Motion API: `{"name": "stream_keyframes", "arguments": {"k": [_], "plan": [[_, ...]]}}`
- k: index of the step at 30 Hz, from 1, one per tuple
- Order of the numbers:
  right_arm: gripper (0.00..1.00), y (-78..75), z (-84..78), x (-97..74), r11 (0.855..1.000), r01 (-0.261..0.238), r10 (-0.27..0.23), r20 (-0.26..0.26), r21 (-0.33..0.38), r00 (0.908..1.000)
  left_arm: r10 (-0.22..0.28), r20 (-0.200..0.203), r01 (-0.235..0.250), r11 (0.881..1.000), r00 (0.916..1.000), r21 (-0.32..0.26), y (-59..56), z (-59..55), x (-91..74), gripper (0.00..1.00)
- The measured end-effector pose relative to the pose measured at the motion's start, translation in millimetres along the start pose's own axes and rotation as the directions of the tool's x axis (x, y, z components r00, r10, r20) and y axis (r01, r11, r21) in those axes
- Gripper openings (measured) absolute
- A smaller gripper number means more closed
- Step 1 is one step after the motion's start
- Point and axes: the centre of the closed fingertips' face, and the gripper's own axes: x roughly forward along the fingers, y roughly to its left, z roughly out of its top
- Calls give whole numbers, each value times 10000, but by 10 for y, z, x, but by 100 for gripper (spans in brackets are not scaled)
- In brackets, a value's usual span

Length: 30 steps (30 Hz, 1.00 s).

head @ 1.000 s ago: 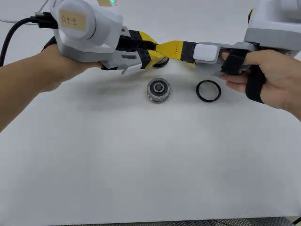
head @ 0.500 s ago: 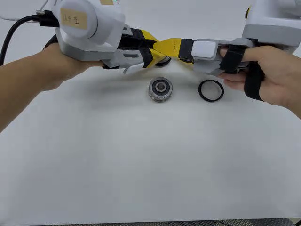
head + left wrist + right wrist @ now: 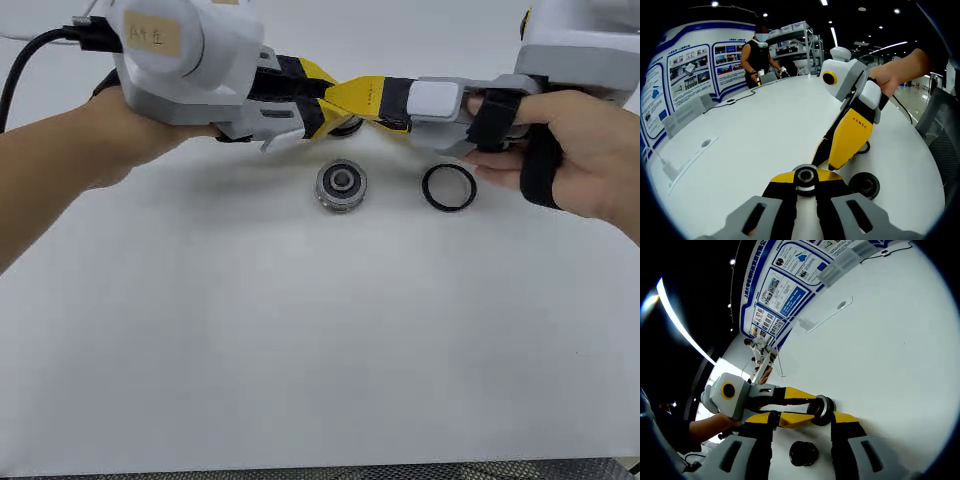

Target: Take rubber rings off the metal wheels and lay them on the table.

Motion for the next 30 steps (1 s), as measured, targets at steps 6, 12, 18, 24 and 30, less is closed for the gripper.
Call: {"name": "stream_keyframes", "arguments": {"k": [6, 12, 18, 24, 30], "plan": [[48, 32, -45, -13, 9998, -161, 164, -179, 149, 9997, -13, -2, 13, 10000, 10000, 8, -4, 4, -6, 13], [44, 31, -68, -15, 10000, -61, 62, -129, 79, 9999, -14, -9, 14, 10000, 10000, 7, -8, 5, -10, 13], [45, 24, -38, -16, 9998, 107, -110, 151, 196, 9998, -19, -18, 19, 10000, 10000, 9, -12, 6, -15, 13], [45, 43, -36, -10, 9993, 132, -141, 258, 347, 9996, -18, -18, 18, 10000, 10000, -8, -13, 5, -23, 12], [45, 48, -17, 26, 9941, 49, -106, 525, 1084, 9986, -30, -130, 30, 10000, 9999, 32, 6, -16, -65, 12]]}}
